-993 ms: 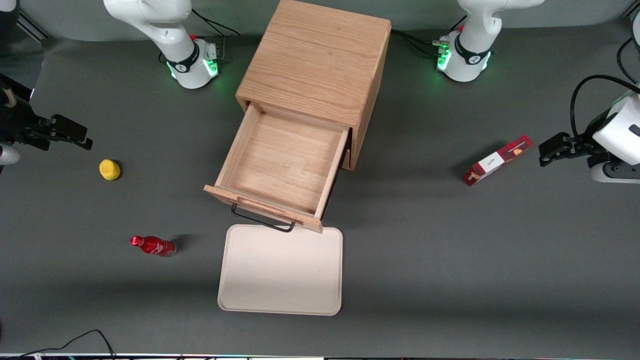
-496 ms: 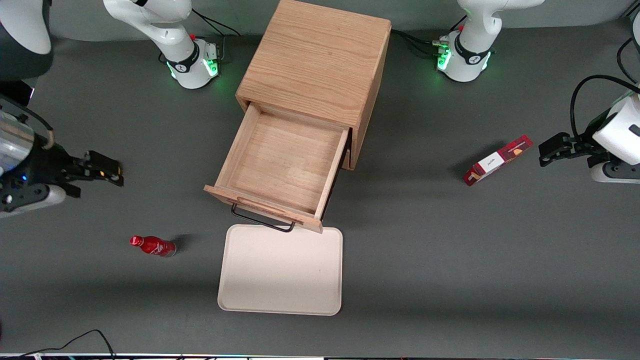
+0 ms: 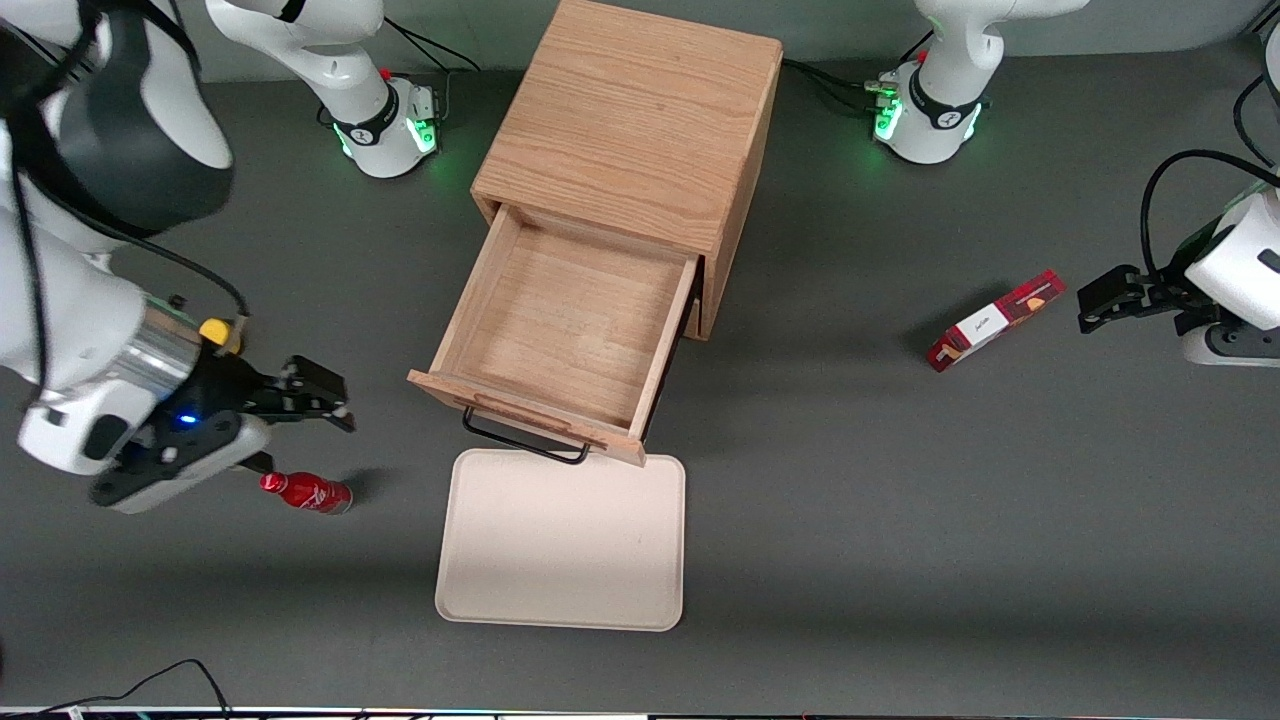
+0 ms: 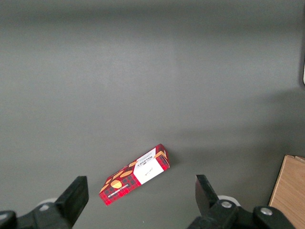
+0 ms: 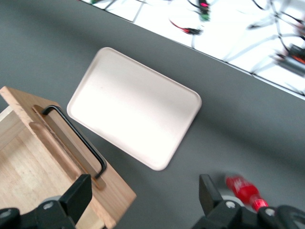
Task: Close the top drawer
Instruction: 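Move the right gripper toward the open wooden drawer's front panel, then position the right gripper against the drawer front beside the black handle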
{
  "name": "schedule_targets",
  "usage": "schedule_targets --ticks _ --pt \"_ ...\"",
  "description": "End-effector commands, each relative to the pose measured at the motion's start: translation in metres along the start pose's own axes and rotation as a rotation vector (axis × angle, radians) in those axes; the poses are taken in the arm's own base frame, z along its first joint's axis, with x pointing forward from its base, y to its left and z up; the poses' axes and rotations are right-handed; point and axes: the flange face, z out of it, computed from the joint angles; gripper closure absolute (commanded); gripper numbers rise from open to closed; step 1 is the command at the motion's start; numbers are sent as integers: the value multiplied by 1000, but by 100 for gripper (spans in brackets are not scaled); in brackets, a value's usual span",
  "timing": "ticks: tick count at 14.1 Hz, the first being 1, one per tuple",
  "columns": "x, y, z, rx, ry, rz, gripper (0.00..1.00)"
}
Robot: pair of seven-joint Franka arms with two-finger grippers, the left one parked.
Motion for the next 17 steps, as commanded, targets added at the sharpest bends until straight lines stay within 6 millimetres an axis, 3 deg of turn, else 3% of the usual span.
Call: schedule_targets --ticks 1,5,8,17 --pt "20 -27 32 37 8 -125 0" --pt "32 -46 103 156 -40 -229 0" --pt "35 -47 139 186 -63 -240 0" --pt "31 -57 171 204 -108 -249 0"
